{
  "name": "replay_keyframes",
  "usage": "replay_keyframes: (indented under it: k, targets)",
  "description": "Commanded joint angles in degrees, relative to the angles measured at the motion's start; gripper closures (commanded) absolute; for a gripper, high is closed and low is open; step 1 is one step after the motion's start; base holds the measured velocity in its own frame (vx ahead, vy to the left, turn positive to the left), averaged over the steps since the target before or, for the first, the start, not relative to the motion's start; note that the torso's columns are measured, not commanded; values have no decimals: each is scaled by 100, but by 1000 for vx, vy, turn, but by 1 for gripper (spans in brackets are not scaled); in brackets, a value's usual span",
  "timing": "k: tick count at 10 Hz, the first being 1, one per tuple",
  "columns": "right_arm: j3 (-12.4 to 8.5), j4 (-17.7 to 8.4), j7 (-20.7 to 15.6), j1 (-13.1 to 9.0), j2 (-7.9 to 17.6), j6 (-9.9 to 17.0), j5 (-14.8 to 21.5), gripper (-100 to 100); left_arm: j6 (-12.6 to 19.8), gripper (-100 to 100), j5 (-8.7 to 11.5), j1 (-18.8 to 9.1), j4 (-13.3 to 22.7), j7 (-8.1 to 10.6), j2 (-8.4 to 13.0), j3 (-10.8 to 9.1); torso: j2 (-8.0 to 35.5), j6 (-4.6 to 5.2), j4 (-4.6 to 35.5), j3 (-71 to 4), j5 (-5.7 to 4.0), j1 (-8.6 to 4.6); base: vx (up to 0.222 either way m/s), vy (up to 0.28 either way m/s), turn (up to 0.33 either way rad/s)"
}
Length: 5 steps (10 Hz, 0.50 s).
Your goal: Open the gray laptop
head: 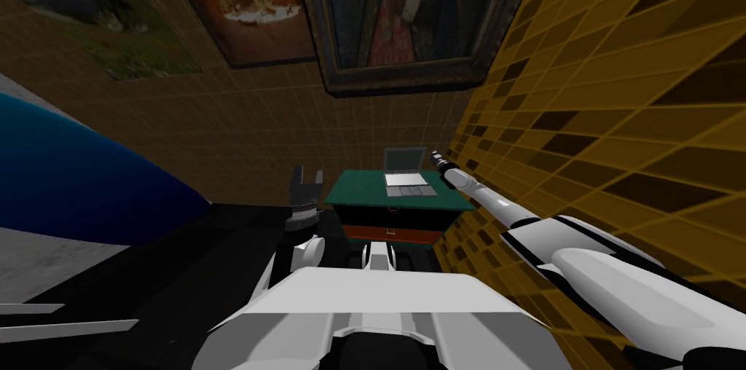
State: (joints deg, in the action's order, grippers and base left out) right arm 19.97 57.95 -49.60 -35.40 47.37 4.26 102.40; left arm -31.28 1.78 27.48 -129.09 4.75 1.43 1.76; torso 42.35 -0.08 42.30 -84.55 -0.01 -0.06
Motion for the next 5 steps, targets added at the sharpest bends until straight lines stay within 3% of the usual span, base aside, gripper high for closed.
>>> replay_keyframes:
  k: [1,2,5]
  targets:
    - [83,511,-122,3,-212,-218,44,100,0,0,0,2,0,0,0,-1,8,16,4,8,-1,-1,123,102,-467]
    - [83,608,-122,3,-212,-218,44,100,0,0,0,2,0,0,0,0,-8,8,-1,-2,3,15,110,79,-357]
    - [163,571,-36,-30,-191,-157,41,100,0,0,0,-1,0,0,1,0,14,7,5,11,-5,-13,16,9,5]
